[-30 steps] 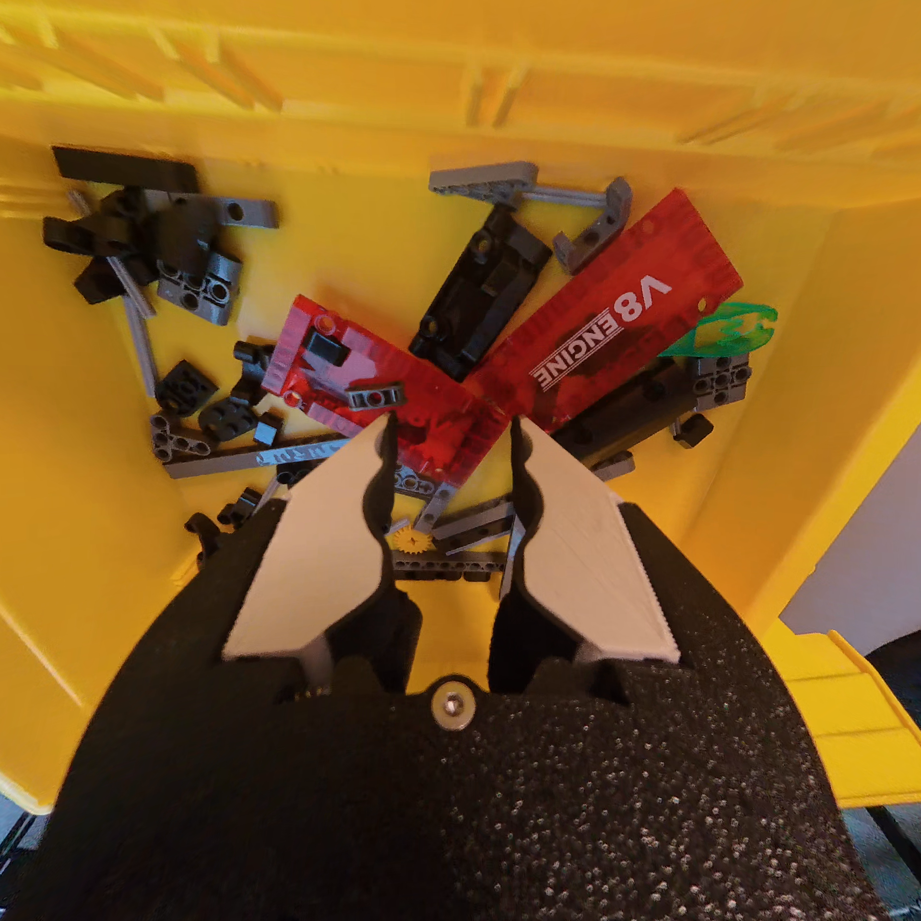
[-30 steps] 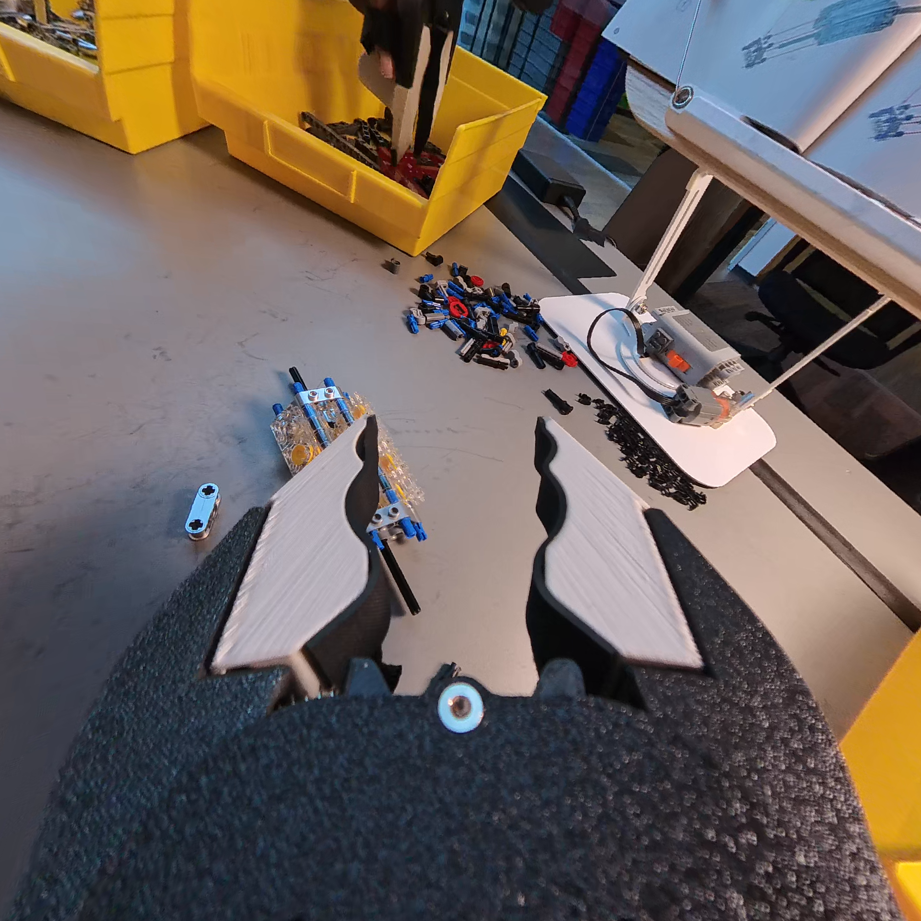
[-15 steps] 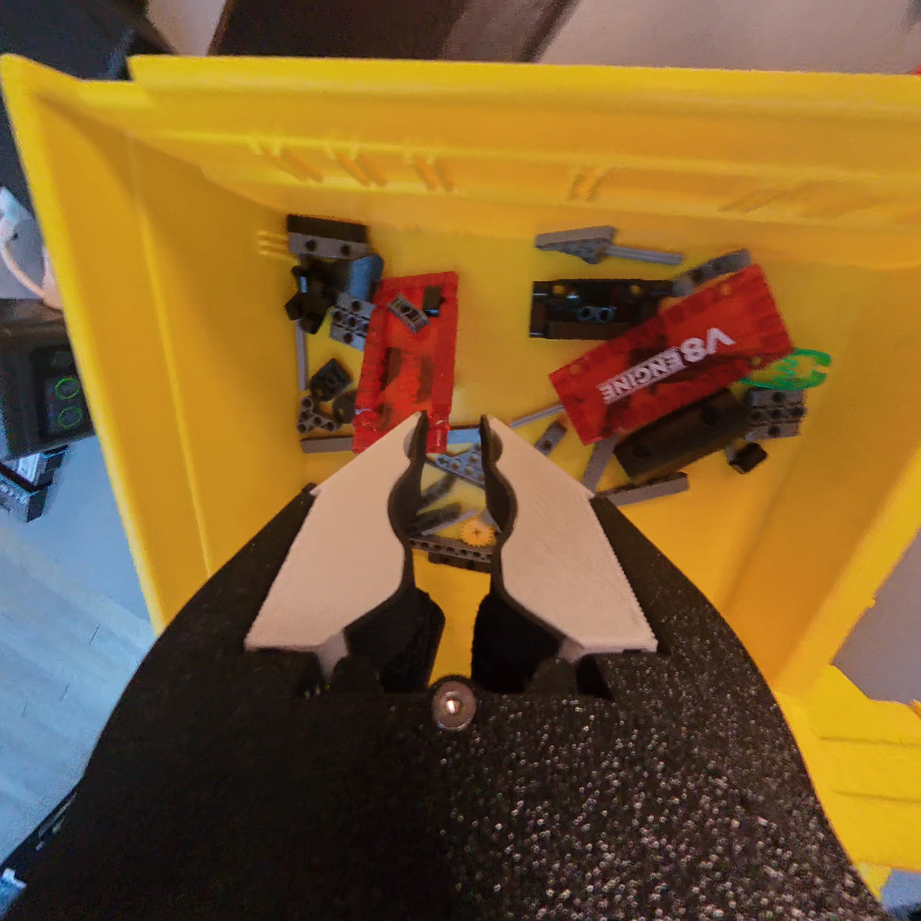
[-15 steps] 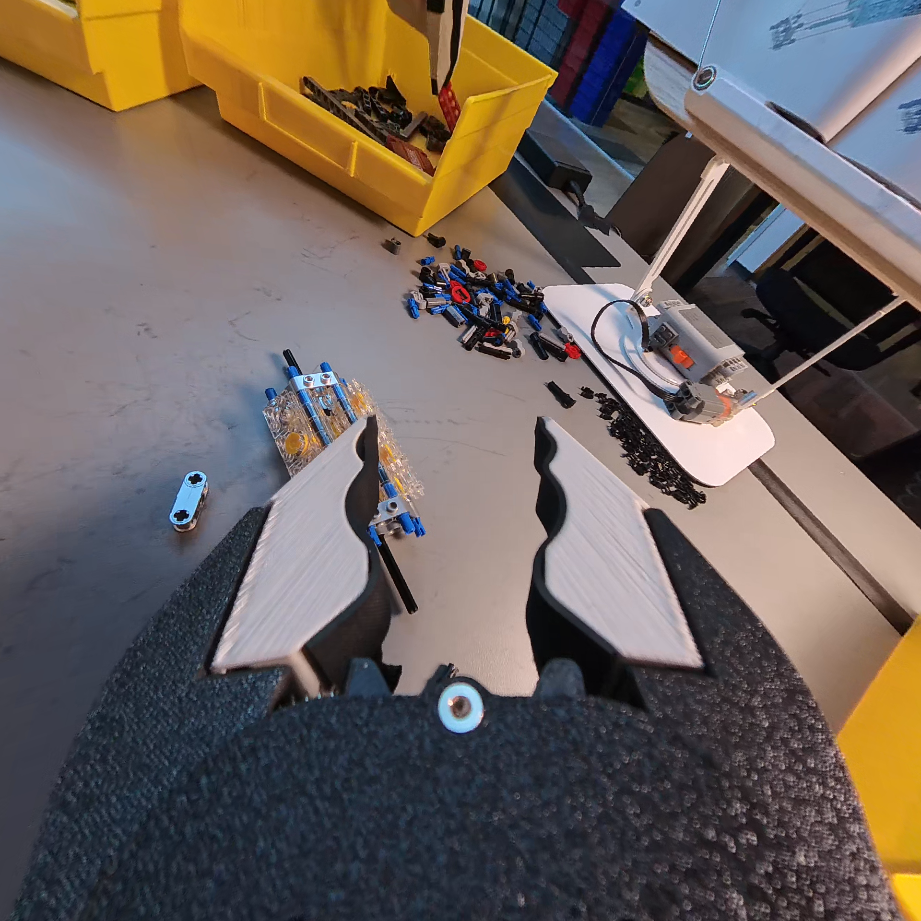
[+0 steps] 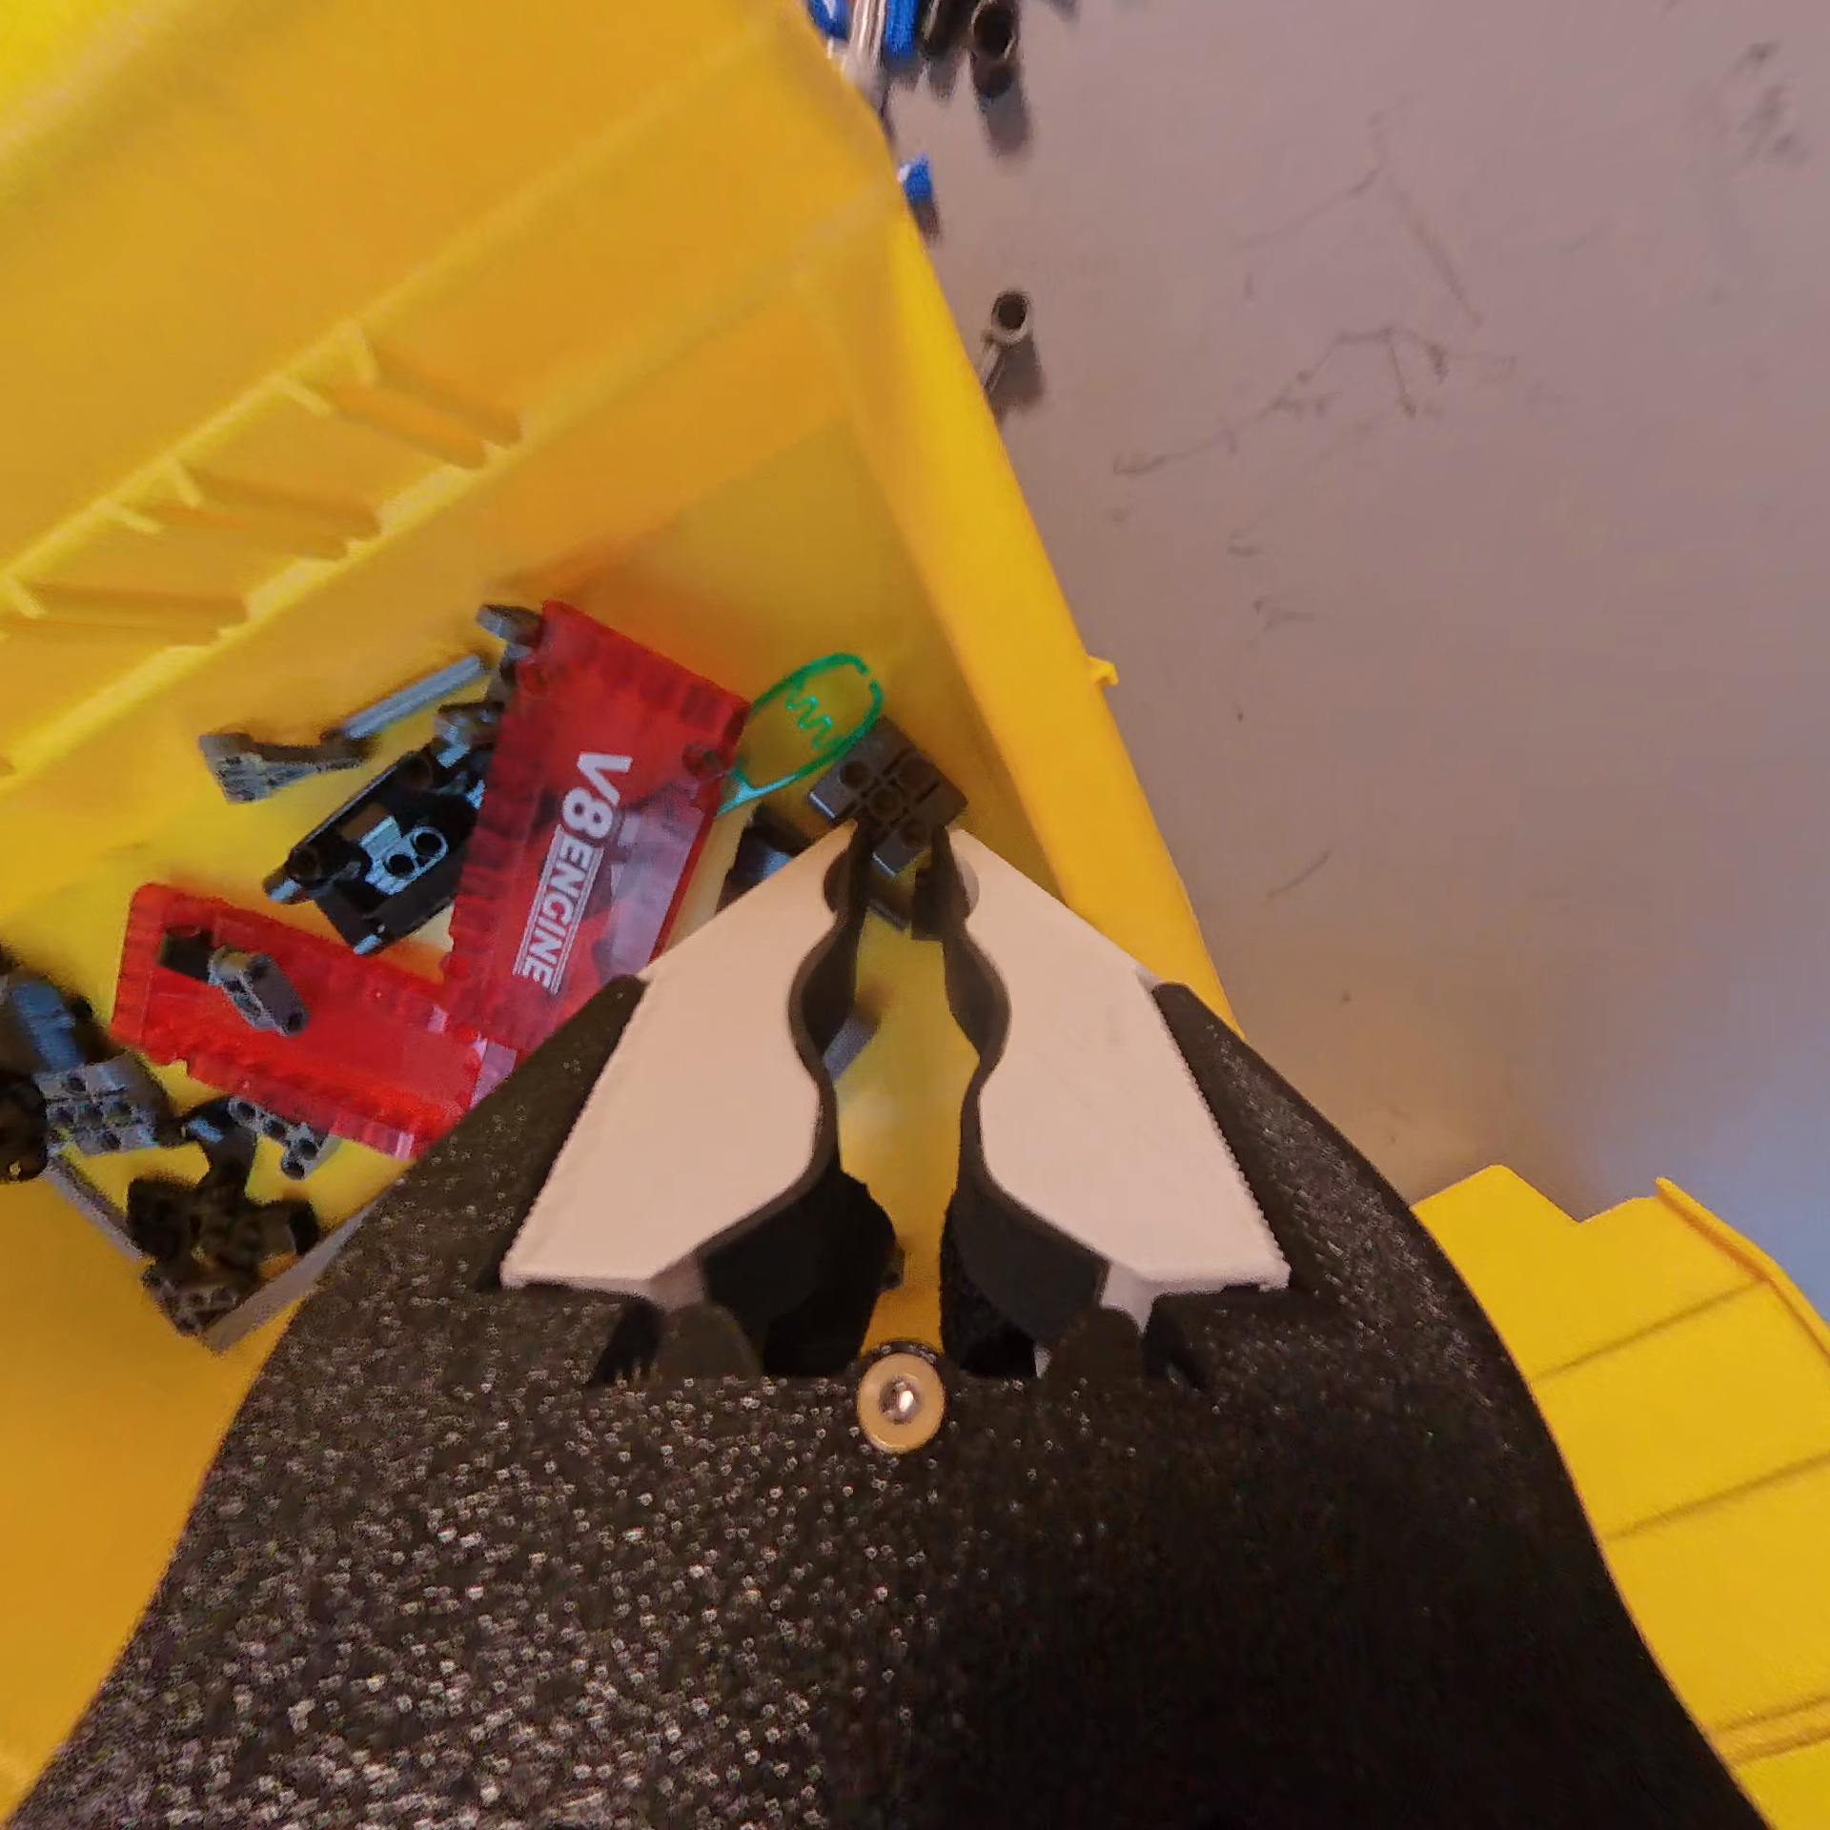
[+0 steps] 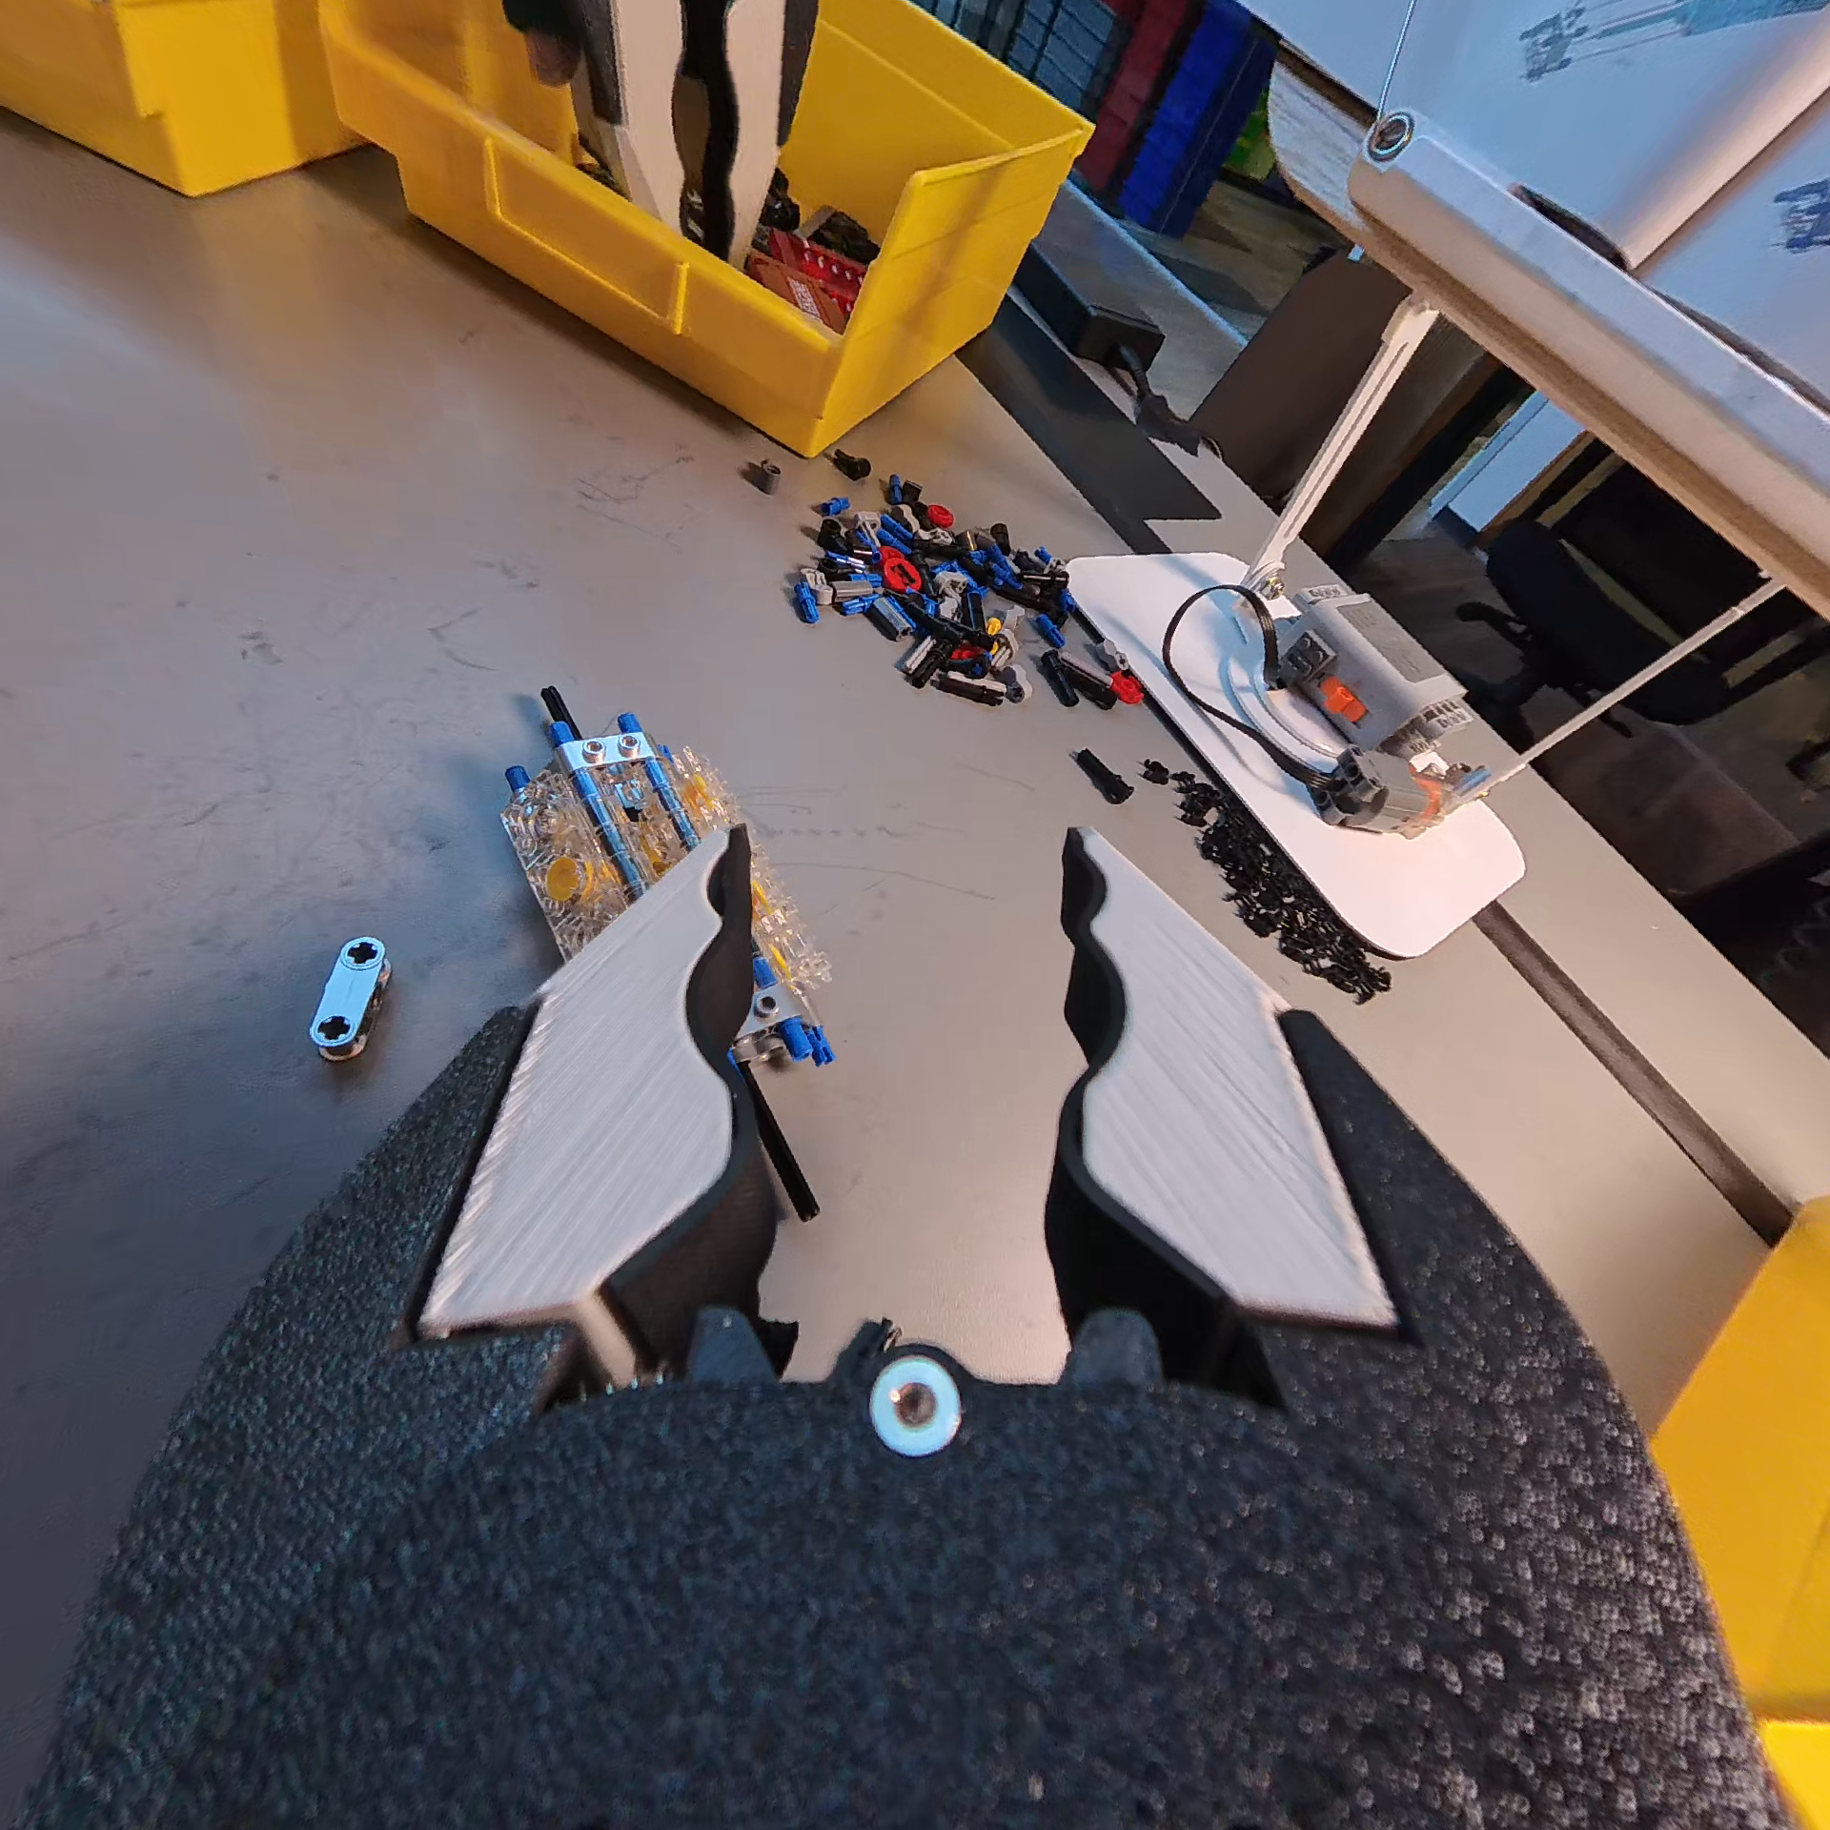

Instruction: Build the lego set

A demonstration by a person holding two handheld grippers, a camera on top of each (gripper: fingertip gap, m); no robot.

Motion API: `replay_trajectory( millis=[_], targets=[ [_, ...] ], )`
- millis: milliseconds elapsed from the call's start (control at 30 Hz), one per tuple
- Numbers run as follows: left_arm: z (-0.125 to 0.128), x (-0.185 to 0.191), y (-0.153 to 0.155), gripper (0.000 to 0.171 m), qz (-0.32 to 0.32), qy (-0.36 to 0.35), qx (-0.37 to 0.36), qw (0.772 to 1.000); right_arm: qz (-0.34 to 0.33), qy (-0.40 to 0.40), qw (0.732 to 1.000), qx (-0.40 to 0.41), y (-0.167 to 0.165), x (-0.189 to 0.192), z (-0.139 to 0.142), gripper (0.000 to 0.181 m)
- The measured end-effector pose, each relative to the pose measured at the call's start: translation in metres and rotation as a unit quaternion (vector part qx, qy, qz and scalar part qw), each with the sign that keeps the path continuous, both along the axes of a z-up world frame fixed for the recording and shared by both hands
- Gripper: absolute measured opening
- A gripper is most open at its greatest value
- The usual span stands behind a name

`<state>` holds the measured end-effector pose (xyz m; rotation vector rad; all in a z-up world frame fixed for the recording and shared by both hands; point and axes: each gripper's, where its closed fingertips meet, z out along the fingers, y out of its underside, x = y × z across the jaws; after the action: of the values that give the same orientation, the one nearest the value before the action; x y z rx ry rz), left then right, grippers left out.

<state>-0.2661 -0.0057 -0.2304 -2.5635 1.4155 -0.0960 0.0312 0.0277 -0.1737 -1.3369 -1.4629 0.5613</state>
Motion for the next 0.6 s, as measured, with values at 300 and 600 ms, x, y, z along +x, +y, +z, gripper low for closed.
replay_trajectory(
  millis=[300, 600],
  targets=[
    [0.002, -0.073, 0.016, 0.009, -0.015, 0.130, 0.021, 0.991, -0.010, -0.011, 1.000, 0.009, 0.006, -0.002, -0.005, 0.061],
    [0.041, -0.079, 0.029, 0.018, 0.040, 0.084, 0.079, 0.993, -0.013, -0.021, 1.000, 0.015, 0.008, -0.005, -0.010, 0.061]
  ],
)
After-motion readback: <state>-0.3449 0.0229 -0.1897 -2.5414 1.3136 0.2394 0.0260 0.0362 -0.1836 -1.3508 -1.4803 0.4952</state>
